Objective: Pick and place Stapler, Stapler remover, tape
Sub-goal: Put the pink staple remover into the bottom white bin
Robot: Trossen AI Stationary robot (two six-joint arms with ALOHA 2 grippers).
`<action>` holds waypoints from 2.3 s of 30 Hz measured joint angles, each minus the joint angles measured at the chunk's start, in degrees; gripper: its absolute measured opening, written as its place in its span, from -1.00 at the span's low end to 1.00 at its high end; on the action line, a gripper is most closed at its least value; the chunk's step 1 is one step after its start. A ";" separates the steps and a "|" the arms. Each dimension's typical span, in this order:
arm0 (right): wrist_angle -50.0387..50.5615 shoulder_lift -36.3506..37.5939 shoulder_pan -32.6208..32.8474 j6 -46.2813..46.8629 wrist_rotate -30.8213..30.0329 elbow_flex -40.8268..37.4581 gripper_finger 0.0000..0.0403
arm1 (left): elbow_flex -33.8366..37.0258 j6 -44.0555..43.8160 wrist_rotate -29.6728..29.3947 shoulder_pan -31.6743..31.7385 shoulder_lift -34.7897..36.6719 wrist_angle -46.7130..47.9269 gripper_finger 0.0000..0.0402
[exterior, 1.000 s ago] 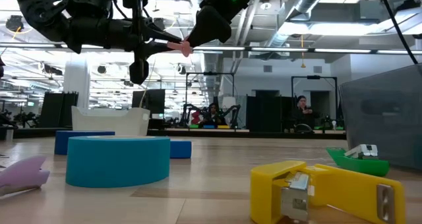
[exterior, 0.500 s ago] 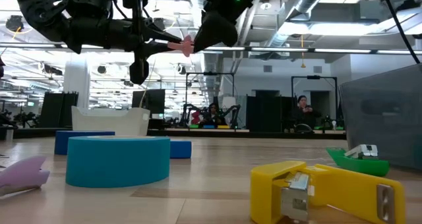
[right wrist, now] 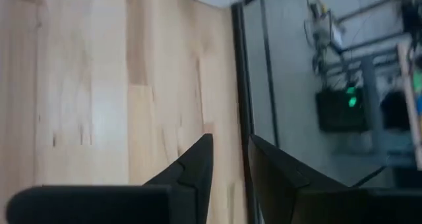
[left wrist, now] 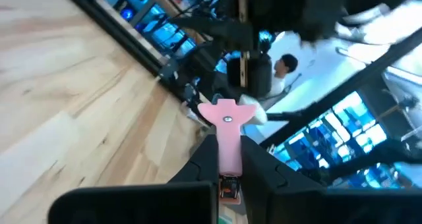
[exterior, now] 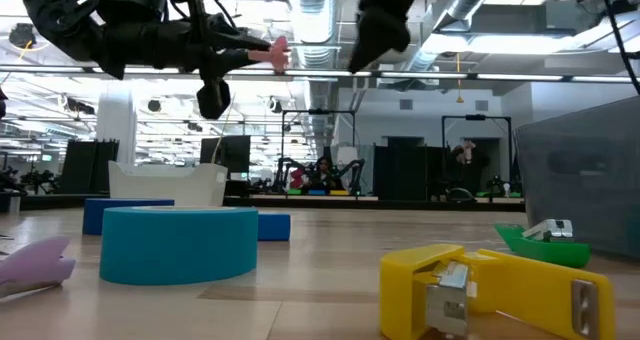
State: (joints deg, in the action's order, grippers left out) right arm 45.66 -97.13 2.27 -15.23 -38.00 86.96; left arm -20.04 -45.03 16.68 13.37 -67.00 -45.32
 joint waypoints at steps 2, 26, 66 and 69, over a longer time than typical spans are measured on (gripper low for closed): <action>4.02 1.70 -0.07 3.28 0.20 -0.04 -0.60 | 0.17 1.61 0.18 0.00 1.41 -0.15 -0.93; 1.12 19.88 0.98 17.81 0.24 -22.64 -0.73 | 2.58 12.20 -10.21 -13.87 39.06 43.93 -0.94; -13.61 25.16 0.98 25.57 0.25 -34.96 -0.73 | -7.40 -29.48 -12.17 -58.27 29.43 74.20 -0.94; -14.03 25.14 0.98 25.13 0.25 -34.95 -0.73 | -7.40 -33.66 -12.12 -60.76 24.55 74.24 -0.94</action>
State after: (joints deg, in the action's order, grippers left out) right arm 31.63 -71.99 3.25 9.90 -37.75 52.01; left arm -27.44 -78.70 4.55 -47.39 -42.45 28.92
